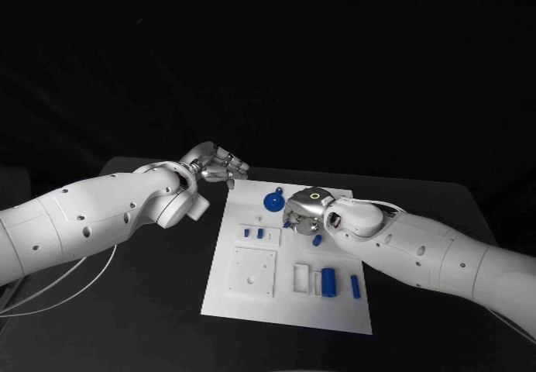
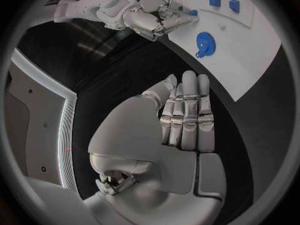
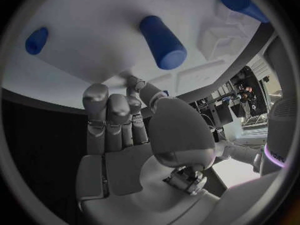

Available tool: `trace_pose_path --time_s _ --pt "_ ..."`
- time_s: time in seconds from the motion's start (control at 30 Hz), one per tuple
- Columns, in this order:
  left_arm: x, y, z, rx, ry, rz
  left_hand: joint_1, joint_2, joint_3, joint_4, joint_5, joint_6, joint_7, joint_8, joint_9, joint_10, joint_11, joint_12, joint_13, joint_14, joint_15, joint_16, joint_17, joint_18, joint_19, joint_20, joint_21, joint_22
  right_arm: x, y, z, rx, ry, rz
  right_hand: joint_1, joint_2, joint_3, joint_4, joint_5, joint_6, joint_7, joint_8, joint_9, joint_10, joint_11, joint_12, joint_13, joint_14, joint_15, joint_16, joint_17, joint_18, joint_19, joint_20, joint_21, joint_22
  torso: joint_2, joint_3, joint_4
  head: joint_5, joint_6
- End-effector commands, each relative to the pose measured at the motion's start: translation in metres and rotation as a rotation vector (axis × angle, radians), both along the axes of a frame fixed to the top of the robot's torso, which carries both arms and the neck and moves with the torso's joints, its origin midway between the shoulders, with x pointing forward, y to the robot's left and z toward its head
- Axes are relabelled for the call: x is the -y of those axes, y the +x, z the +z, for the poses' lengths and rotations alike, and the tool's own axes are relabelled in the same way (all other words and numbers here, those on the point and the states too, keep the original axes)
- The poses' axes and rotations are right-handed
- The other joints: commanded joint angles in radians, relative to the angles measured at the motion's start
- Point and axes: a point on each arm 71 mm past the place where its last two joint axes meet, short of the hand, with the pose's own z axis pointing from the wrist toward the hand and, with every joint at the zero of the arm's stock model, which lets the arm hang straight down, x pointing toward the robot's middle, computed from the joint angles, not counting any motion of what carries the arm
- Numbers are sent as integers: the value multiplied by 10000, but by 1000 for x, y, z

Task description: Assemble the parts on the task board

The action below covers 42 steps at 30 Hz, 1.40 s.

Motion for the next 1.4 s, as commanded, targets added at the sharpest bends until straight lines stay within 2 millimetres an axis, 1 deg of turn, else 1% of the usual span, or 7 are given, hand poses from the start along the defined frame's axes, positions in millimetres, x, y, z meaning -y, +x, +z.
trace_pose_path --time_s 0.03,0.4,0.6,0.73,0.87,1.0,1.4 --pt "2 0 1 15 32 -151 103 -30 45 21 -9 -52 -11 19 -4 -56 4 -41 -11 56 6 -38 10 77 25 -21 24 239 2 -2 -9 -220 -453 -154 -3 102 -199 24 -158 134 16 74 34 13 41 27 -4 27 67 36 11 100 303 57 7 873 -2 -6 0 -13 -4" --pt "2 -1 1 -15 51 -185 134 -15 56 -14 -3 -51 -4 20 -4 -55 7 -41 -11 50 5 -44 11 83 -19 -25 121 244 -2 -1 -8 -16 -528 -239 25 309 -689 176 -575 454 -82 75 43 44 -1 59 16 35 41 51 23 60 332 34 -8 884 -2 -8 1 -16 -14" --pt "3 -2 0 -97 79 -229 119 -8 53 -11 16 -64 -4 17 -6 -41 3 -38 -10 51 8 -48 10 83 -64 -19 181 237 -2 0 -7 218 -504 -370 -39 242 -783 311 -298 534 -122 76 45 90 -38 97 56 39 15 82 49 47 352 10 17 891 -1 -4 1 -30 -19" --pt "3 -2 0 -151 89 -275 74 -4 43 22 17 -95 2 15 -8 -8 -6 -37 -10 63 6 -41 14 78 -66 -15 181 226 -3 0 -6 248 -522 -435 -232 130 -985 469 895 506 -137 78 44 58 -67 22 6 32 -9 82 63 46 363 -19 13 889 -7 -4 -4 -45 -21" --pt "4 -3 0 -181 90 -318 65 -4 42 29 19 -103 3 15 -8 -1 -9 -37 -9 65 6 -39 15 77 -67 -14 178 221 -5 -1 -7 108 -660 -447 -627 9 -1019 616 2989 233 -85 73 25 -35 -54 -100 -68 14 -8 15 30 36 356 -24 -30 884 2 -6 5 -54 -18" --pt "4 -4 0 -193 89 -341 66 -7 53 29 35 -133 12 14 -9 11 -9 -39 -10 69 3 -37 16 77 -60 -18 175 220 -5 -2 -7 91 -663 -436 -1002 -114 -564 560 4095 169 -65 75 30 -33 -69 -103 -54 15 -24 14 43 47 365 -37 2 900 -2 0 -1 -57 -19" --pt "4 -5 0 -226 100 -396 81 -3 72 20 46 -176 16 17 -8 121 -38 -35 -8 88 -12 -21 26 71 -51 -31 179 227 -4 -4 -1 411 -55 -579 -1398 -319 230 497 5070 185 -68 75 33 15 -125 -121 18 13 -99 32 122 35 391 -116 162 926 -6 0 8 -84 -15"
